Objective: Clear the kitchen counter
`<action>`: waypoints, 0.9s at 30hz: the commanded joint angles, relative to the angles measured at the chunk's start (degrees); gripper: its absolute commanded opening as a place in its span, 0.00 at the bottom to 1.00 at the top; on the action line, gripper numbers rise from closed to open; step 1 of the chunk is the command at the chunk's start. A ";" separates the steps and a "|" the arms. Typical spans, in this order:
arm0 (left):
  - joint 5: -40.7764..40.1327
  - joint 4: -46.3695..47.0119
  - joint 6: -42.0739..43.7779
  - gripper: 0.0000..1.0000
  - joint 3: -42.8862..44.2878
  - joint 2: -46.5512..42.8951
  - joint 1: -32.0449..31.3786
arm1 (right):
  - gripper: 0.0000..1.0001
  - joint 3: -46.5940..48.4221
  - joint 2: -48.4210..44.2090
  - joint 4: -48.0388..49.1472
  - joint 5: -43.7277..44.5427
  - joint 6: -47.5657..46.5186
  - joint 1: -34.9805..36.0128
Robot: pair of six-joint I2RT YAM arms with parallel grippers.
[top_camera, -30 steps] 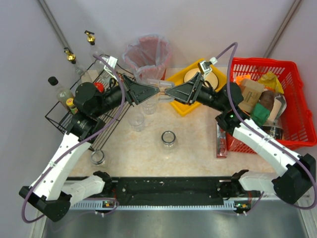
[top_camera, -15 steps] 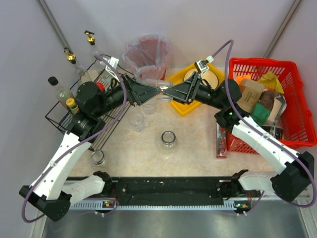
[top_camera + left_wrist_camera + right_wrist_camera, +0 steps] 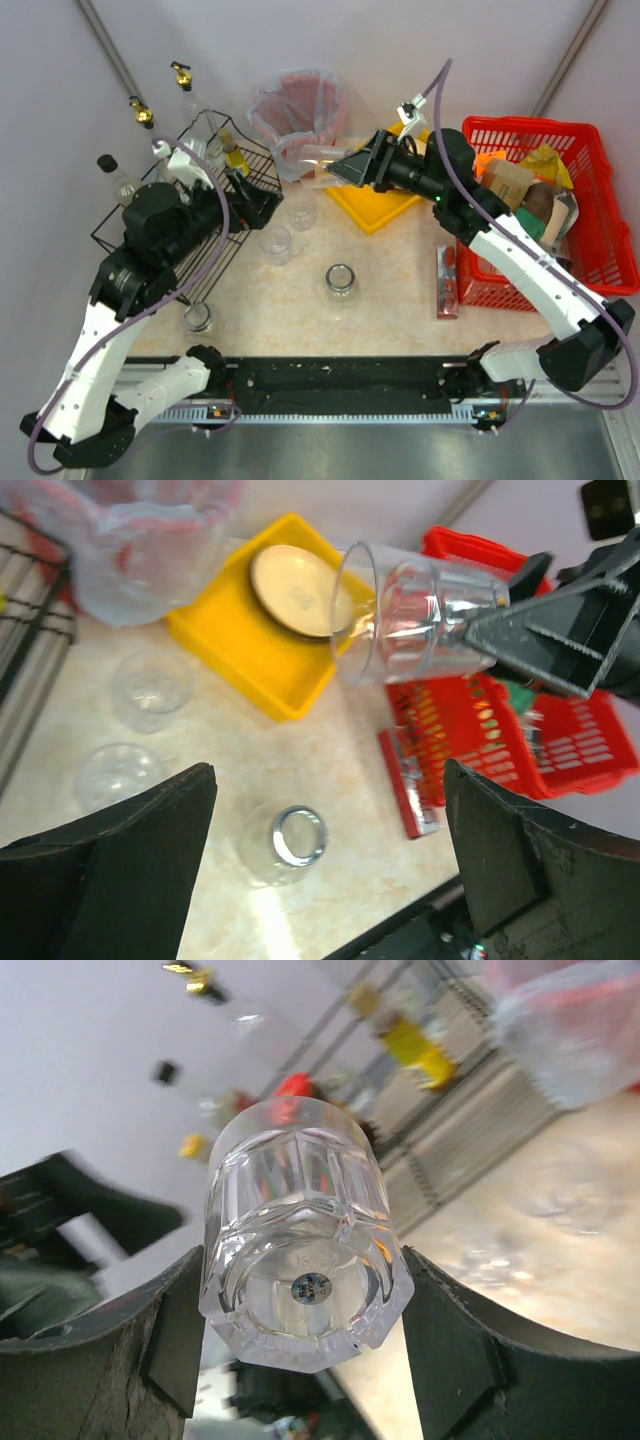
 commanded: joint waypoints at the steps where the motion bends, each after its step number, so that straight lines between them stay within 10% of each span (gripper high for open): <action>1: -10.67 -10.21 8.46 0.97 1.84 -2.41 -0.21 | 0.16 9.02 5.71 -12.66 15.19 -17.89 0.15; 14: -8.38 -0.82 15.24 0.99 -7.57 -1.72 -0.21 | 0.10 28.09 33.47 -17.51 37.17 -39.70 -3.45; 27: -6.45 8.15 19.11 0.98 -8.98 7.34 -0.21 | 0.08 38.83 52.12 -17.25 39.82 -43.23 -5.82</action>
